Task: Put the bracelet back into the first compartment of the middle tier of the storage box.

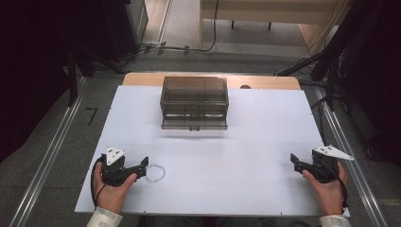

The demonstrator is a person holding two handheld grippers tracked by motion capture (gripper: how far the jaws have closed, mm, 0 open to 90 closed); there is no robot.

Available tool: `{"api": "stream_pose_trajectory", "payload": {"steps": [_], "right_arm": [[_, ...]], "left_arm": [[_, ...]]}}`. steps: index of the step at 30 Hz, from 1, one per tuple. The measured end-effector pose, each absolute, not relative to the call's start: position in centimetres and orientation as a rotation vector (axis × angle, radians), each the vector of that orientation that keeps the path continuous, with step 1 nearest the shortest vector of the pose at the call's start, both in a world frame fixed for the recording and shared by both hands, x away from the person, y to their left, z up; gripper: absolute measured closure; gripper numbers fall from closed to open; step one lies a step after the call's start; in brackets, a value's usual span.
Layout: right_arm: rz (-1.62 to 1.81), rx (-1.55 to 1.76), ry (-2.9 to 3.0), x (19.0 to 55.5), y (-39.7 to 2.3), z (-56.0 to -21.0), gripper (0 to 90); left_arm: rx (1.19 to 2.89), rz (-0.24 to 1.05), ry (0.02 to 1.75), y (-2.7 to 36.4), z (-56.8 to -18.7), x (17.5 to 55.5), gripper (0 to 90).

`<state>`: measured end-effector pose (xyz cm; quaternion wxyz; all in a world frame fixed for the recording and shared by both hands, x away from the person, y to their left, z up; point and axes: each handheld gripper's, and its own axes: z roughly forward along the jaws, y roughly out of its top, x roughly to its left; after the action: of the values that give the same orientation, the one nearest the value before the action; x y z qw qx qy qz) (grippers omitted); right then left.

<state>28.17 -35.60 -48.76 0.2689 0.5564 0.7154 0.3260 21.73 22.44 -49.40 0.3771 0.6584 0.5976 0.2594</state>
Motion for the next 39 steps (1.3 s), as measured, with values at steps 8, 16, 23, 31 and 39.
{"api": "stream_pose_trajectory", "payload": {"steps": [8, 16, 23, 31, 39], "right_arm": [[0.878, 1.503, 1.928, 28.15, -35.61, -48.75, 14.5], [0.878, 1.505, 1.926, 28.18, -35.64, -48.77, 14.6], [0.877, 1.504, 1.928, 28.20, -35.61, -48.78, 14.5], [0.876, 1.503, 1.930, 28.20, -35.61, -48.79, 14.6], [0.870, 1.503, 1.932, 28.21, -35.62, -48.80, 14.5]], "left_arm": [[1.697, 0.659, 1.527, 22.38, -49.44, 21.68, 11.2], [1.712, 0.645, 1.522, 22.35, -49.55, 21.74, 15.2], [1.747, 0.621, 1.514, 22.17, -49.79, 21.88, 18.4], [1.787, 0.602, 1.503, 22.00, -49.98, 21.98, 22.0], [1.822, 0.571, 1.494, 21.83, -50.27, 22.15, 28.0]]}}
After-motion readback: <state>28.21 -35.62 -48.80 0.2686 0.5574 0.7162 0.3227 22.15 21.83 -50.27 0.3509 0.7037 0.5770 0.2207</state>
